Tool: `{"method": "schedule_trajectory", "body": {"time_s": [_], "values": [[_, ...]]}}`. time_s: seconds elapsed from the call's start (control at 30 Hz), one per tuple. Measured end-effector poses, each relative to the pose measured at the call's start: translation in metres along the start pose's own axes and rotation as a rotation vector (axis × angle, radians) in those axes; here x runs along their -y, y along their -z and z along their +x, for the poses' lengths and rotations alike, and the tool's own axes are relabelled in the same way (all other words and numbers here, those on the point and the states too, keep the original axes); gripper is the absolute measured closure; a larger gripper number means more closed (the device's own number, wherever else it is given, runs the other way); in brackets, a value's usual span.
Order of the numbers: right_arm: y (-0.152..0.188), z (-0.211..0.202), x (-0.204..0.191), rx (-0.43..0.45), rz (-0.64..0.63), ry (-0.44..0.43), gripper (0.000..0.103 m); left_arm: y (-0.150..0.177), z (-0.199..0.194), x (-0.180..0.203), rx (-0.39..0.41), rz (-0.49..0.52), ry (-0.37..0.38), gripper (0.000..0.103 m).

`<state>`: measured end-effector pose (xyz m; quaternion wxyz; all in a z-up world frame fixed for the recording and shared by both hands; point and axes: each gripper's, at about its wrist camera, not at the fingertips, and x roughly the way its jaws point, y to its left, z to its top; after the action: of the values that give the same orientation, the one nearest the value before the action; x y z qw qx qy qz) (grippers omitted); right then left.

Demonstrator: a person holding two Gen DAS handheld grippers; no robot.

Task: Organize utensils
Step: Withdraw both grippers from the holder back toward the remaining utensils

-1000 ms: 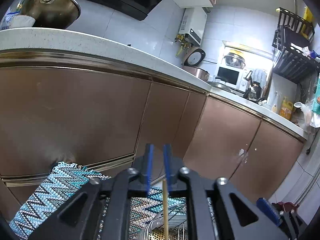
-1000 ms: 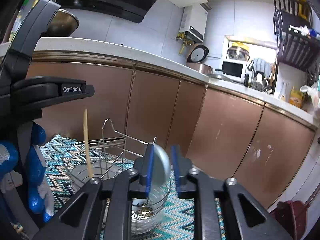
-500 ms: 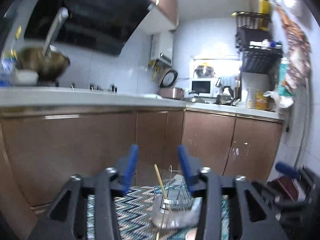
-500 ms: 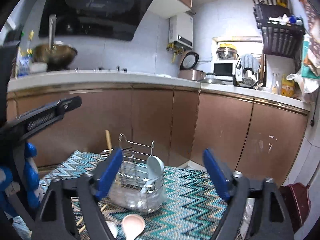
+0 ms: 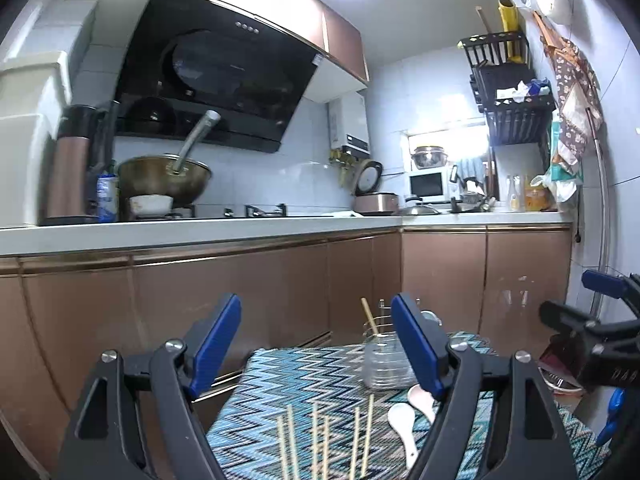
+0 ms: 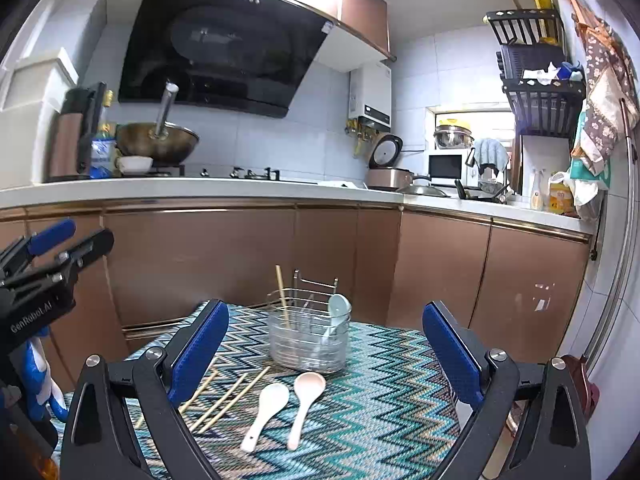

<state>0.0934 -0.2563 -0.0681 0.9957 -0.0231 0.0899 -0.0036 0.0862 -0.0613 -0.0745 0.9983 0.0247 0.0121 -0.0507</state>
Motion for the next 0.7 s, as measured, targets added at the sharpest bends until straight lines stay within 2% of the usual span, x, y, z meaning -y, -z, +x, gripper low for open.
{"method": "schedule_trajectory", "body": {"time_s": [0.1,0.17,0.2,0.23,0.27,0.3,0.33,0.37,0.4,0.43,0.53,0.7], "values": [[0.000,-0.015,-0.002,0.004,0.019,-0.029,0.009,0.002,-0.016,-0.001,0.011,0.031,-0.027,0.028],[0.001,-0.021,-0.003,0.004,0.034,-0.054,0.023,0.003,-0.025,0.001,0.018,0.066,-0.039,0.029],[0.001,-0.022,-0.003,0.000,0.039,-0.060,0.036,0.004,-0.031,0.004,0.029,0.088,-0.052,0.037],[0.002,-0.024,-0.002,-0.005,0.048,-0.075,0.047,0.005,-0.031,0.006,0.031,0.105,-0.066,0.057],[0.003,-0.024,-0.001,-0.005,0.056,-0.085,0.064,0.006,-0.031,0.008,0.022,0.128,-0.085,0.068],[0.003,-0.026,0.000,-0.005,0.064,-0.090,0.084,0.006,-0.029,0.009,0.004,0.144,-0.095,0.083],[0.004,-0.026,0.001,-0.008,0.070,-0.096,0.093,0.007,-0.027,0.009,-0.019,0.146,-0.091,0.089],[0.004,-0.026,0.001,-0.012,0.070,-0.102,0.093,0.008,-0.025,0.008,-0.031,0.138,-0.085,0.091],[0.004,-0.027,0.000,-0.013,0.067,-0.108,0.094,0.008,-0.026,0.007,-0.029,0.132,-0.088,0.100],[0.005,-0.028,-0.001,-0.012,0.063,-0.113,0.098,0.009,-0.026,0.006,-0.020,0.131,-0.098,0.101],[0.005,-0.029,-0.004,-0.005,0.049,-0.112,0.103,0.008,-0.030,0.005,0.011,0.126,-0.107,0.103],[0.007,-0.026,-0.003,-0.009,0.044,-0.105,0.103,0.010,-0.029,0.007,0.017,0.131,-0.107,0.103]]}}
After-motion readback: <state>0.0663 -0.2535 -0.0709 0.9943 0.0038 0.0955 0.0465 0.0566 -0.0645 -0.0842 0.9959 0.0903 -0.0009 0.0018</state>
